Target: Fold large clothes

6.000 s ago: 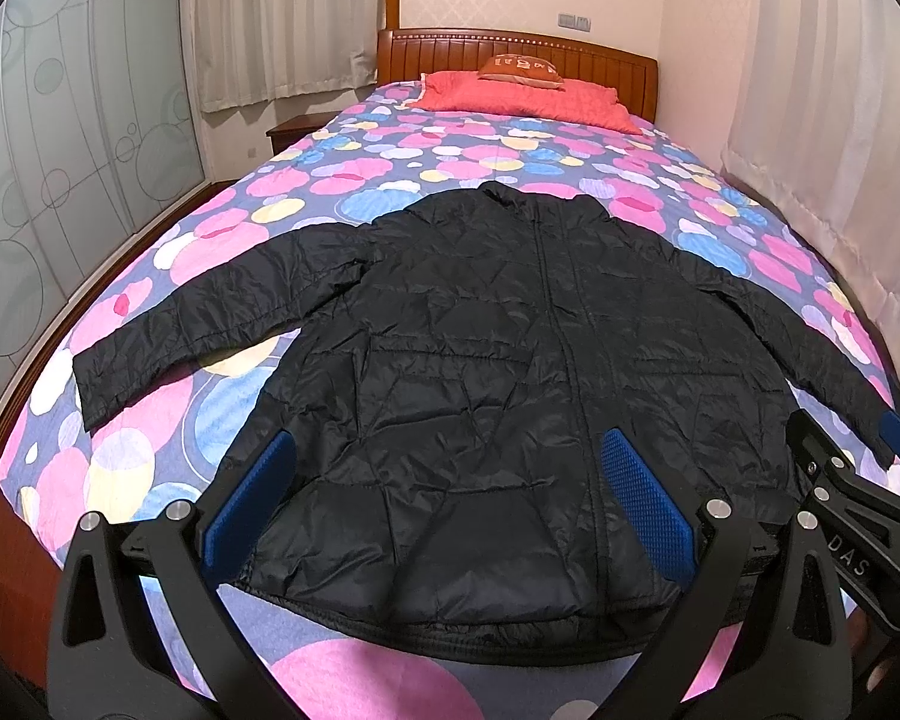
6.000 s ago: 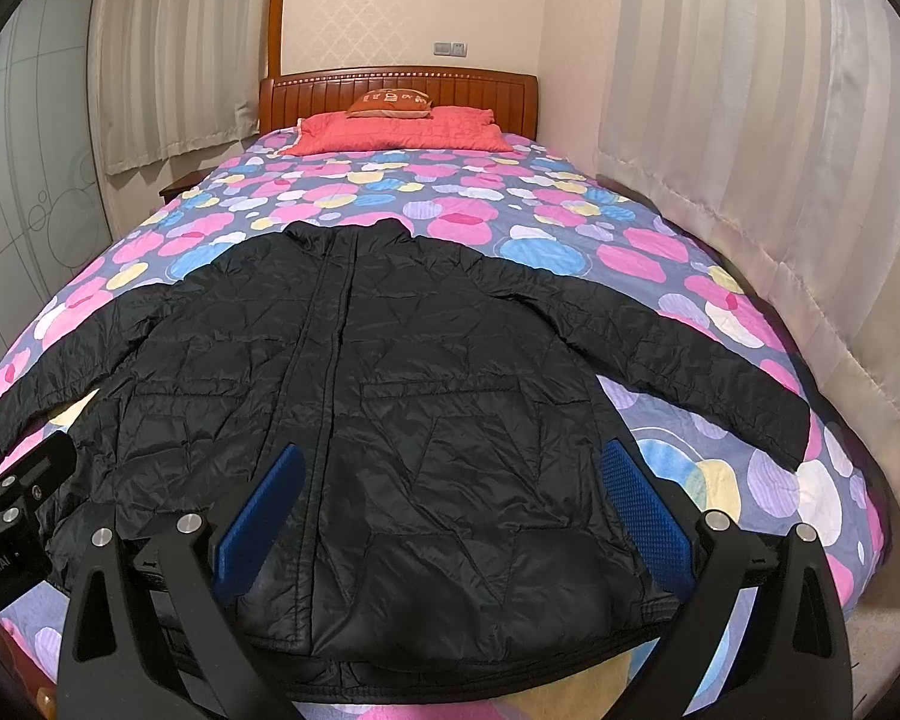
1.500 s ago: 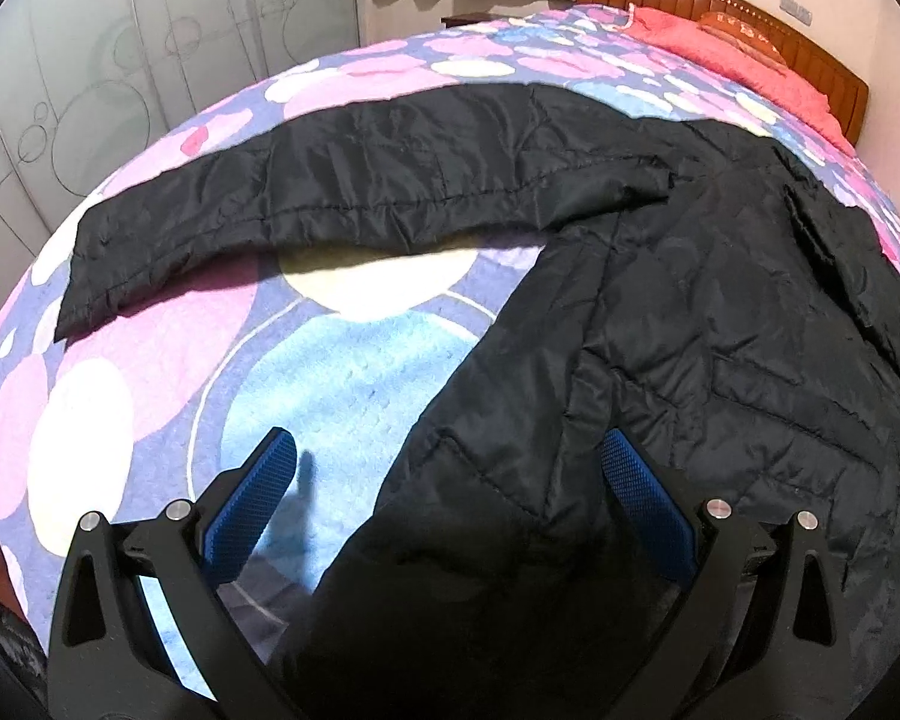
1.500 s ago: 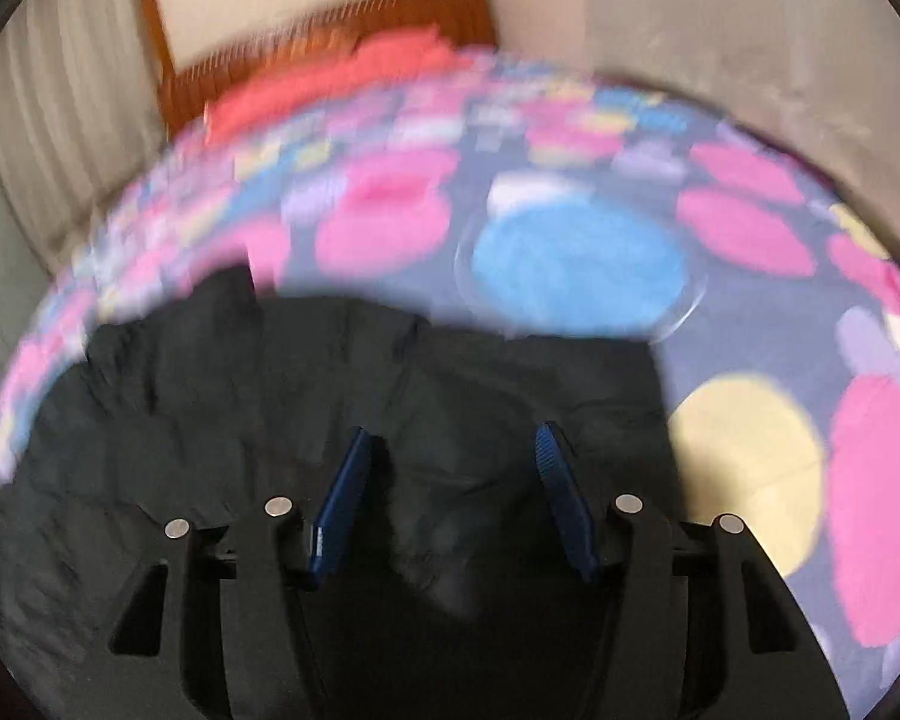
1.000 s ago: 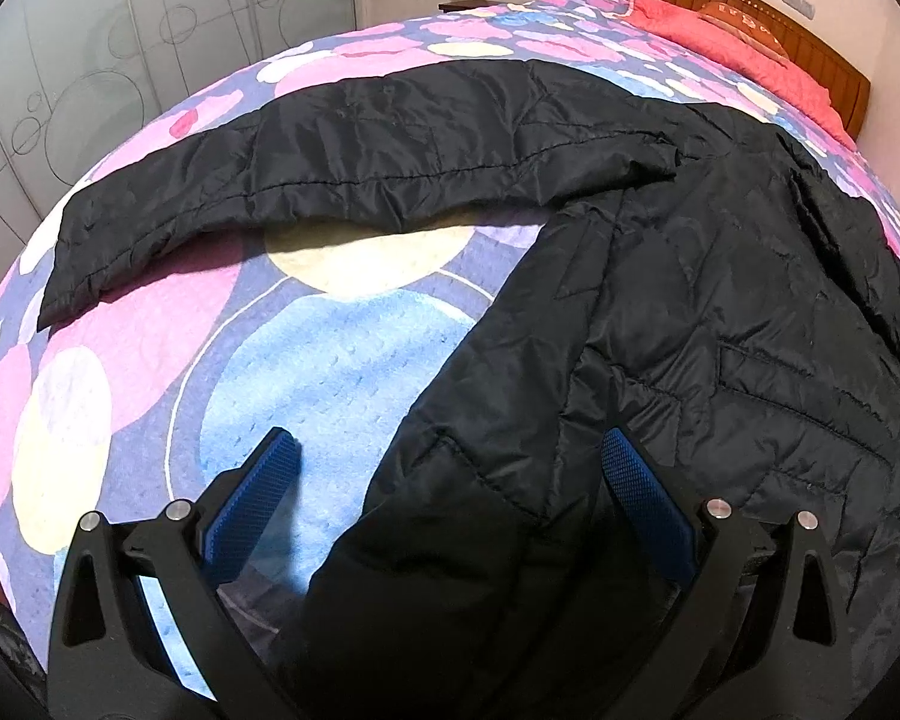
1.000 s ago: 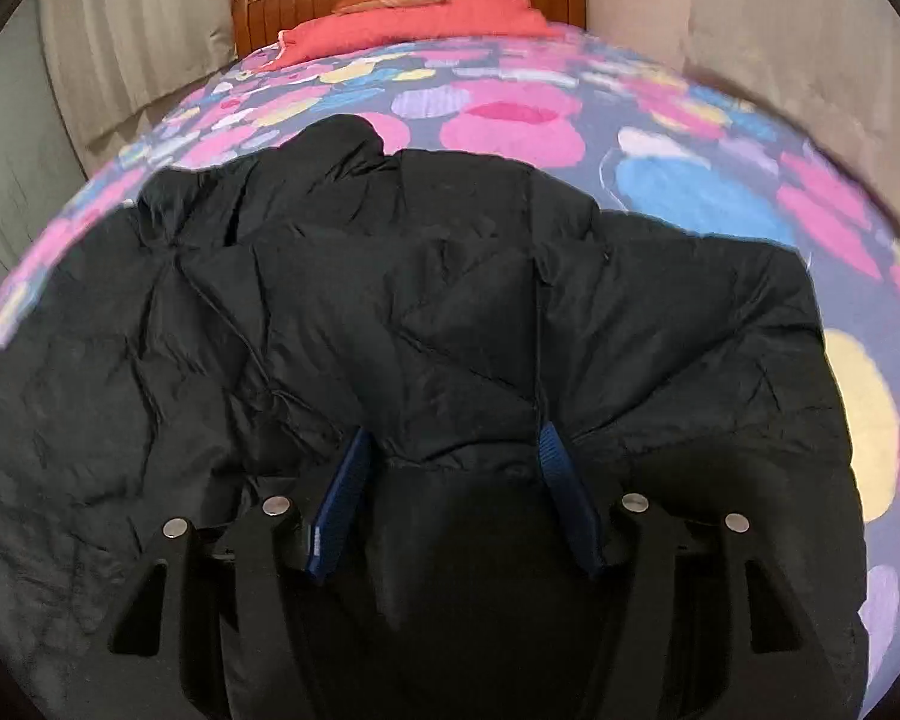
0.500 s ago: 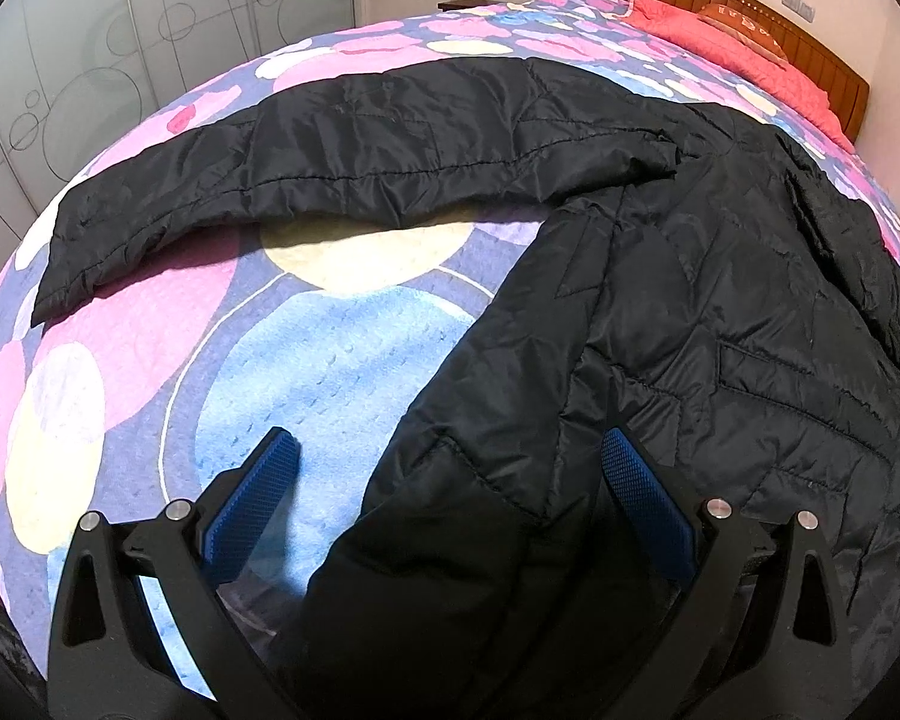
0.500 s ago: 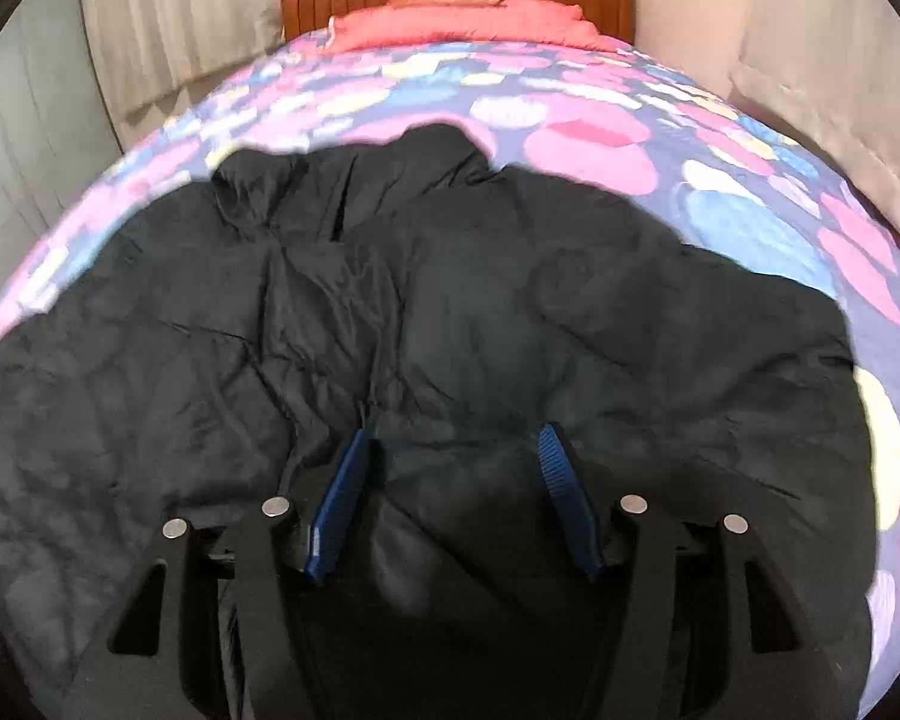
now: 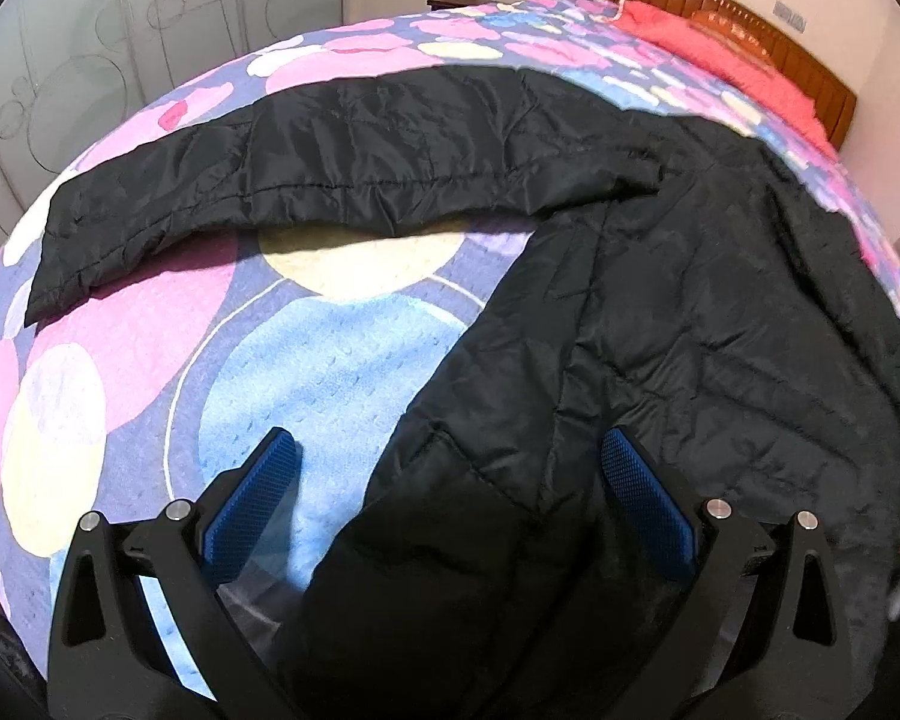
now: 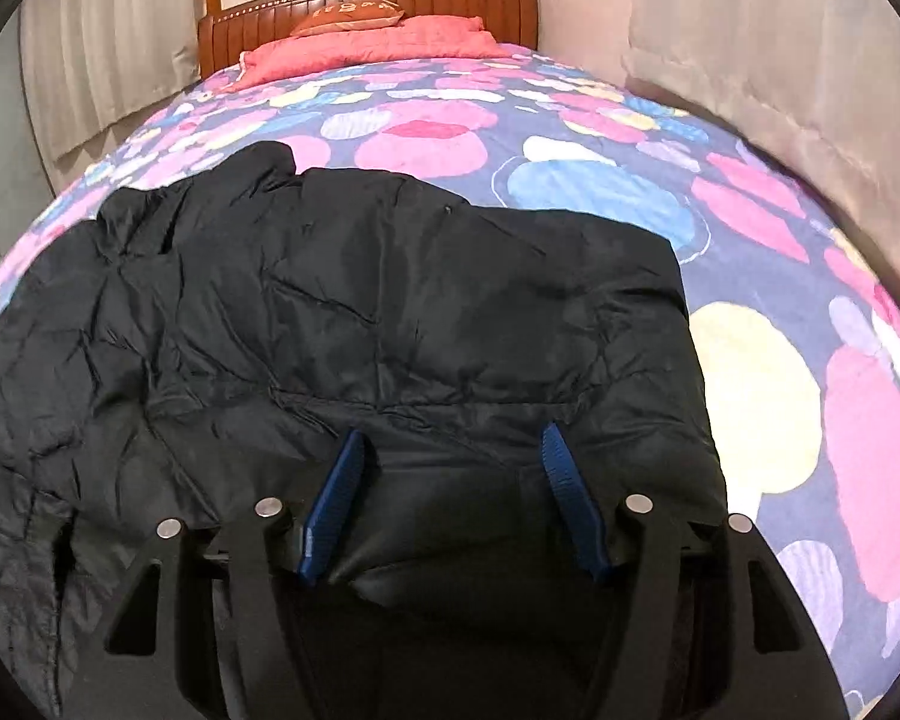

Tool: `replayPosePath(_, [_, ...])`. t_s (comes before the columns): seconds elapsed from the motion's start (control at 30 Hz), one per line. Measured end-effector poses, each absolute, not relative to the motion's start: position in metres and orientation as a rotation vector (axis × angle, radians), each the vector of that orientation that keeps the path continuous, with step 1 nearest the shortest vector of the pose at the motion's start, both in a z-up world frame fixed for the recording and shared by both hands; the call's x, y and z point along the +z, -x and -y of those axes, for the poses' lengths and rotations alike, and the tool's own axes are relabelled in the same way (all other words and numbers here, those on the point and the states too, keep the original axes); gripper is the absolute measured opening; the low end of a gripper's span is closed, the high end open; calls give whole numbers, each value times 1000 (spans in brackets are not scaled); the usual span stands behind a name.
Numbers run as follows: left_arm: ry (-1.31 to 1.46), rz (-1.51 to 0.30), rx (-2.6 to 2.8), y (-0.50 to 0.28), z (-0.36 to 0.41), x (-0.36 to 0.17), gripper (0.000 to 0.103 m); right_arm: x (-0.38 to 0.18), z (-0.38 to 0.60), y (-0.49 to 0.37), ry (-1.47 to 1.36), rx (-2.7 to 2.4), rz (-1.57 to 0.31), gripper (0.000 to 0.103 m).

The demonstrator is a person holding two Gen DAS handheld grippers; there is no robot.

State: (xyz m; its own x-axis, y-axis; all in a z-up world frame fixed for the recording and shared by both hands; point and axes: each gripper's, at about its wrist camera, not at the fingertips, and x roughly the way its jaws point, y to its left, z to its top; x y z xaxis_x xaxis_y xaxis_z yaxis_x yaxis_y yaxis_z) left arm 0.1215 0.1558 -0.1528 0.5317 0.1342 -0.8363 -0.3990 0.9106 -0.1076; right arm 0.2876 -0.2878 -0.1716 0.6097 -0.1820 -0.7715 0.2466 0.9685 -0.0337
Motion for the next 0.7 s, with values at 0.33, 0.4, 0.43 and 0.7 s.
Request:
replayPosePath(0.33, [490, -859, 452, -96, -233, -142, 101, -173, 282, -281, -74, -241, -863, 67])
replayPosePath(0.4, [585, -842, 489, -89, -257, -148, 101, -173, 281, -280, -74, -242, -859, 67])
replayPosePath(0.43, [623, -822, 516, -86, -272, -151, 101, -173, 281, -280, -74, -241, -858, 67])
replayPosePath(0.7, [795, -605, 595, -75, -346, -162, 101, -173, 279, -280, -60, -248, -853, 68])
